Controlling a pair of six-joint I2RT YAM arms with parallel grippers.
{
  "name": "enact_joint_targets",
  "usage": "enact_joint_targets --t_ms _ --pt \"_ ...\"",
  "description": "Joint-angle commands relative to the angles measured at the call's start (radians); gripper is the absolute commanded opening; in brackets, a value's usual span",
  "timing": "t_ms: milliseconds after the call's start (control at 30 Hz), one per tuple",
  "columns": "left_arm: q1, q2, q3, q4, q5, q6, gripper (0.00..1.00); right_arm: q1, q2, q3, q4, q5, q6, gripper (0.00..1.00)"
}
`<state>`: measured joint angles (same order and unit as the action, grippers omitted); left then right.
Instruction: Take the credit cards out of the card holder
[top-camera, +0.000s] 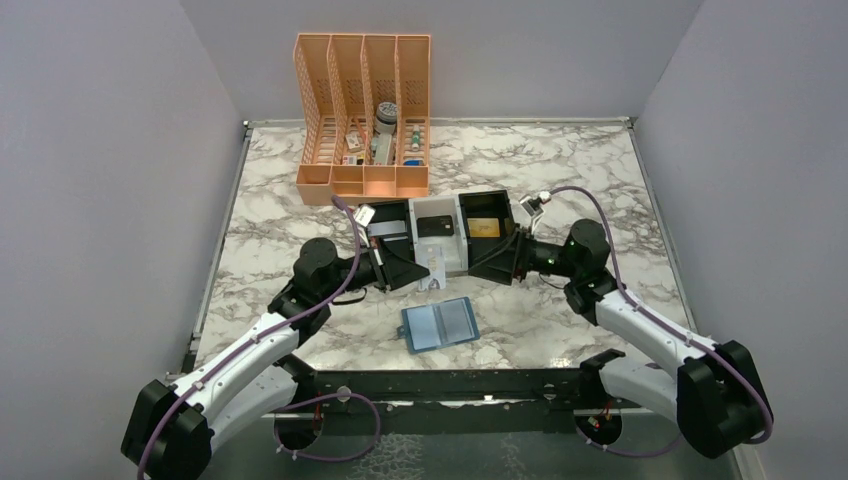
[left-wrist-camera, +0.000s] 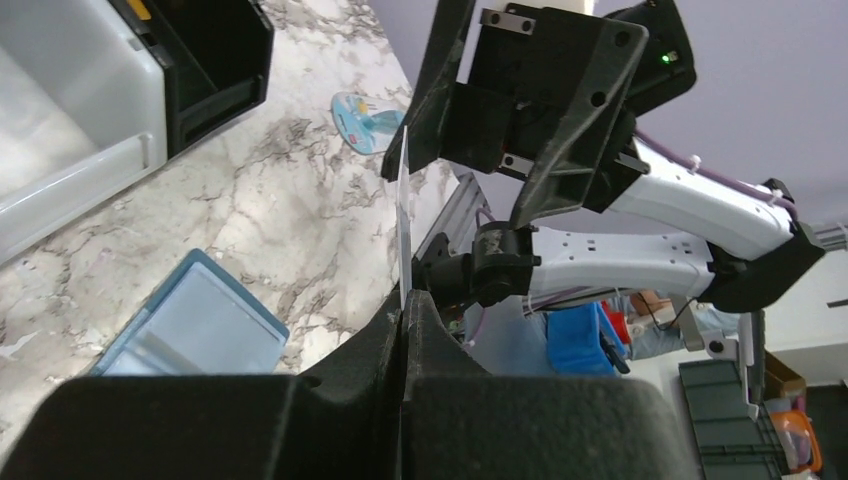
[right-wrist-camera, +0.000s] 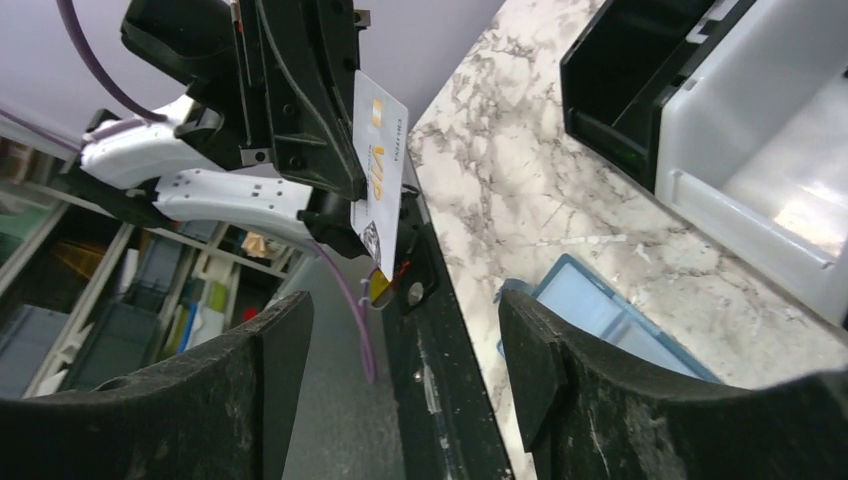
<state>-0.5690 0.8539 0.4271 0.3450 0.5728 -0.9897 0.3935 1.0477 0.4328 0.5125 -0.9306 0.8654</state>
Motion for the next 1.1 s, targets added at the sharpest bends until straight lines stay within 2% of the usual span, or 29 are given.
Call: enact_joint_targets --t_ms 0,267,500,733,933,1067 --pt "-0.007 -0.001 -0.016 0.109 0.057 -0.019 0.0 0.028 0.037 0.04 0.074 -0.056 0.041 0.67" --pt "-0.034 0.007 -0.022 0.139 0.036 -0.025 0.0 0.083 0.093 0.062 0.106 -0.01 0.066 0.62" --pt "-0.072 0.032 -0.018 0.151 0.019 -0.03 0.0 0.124 0.138 0.067 0.198 0.015 0.127 0.56" --pt "-0.104 0.056 0.008 0.165 0.0 -0.028 0.0 0.175 0.186 0.071 0.283 0.071 0.2 0.39" --pt "-0.107 0.043 0.004 0.167 -0.009 -0.03 0.0 0.18 0.231 0.049 0.39 0.034 0.269 0.24" --pt "-0.107 0.037 -0.002 0.167 -0.014 -0.032 0.0 0.179 0.233 0.038 0.414 0.02 0.281 0.22"
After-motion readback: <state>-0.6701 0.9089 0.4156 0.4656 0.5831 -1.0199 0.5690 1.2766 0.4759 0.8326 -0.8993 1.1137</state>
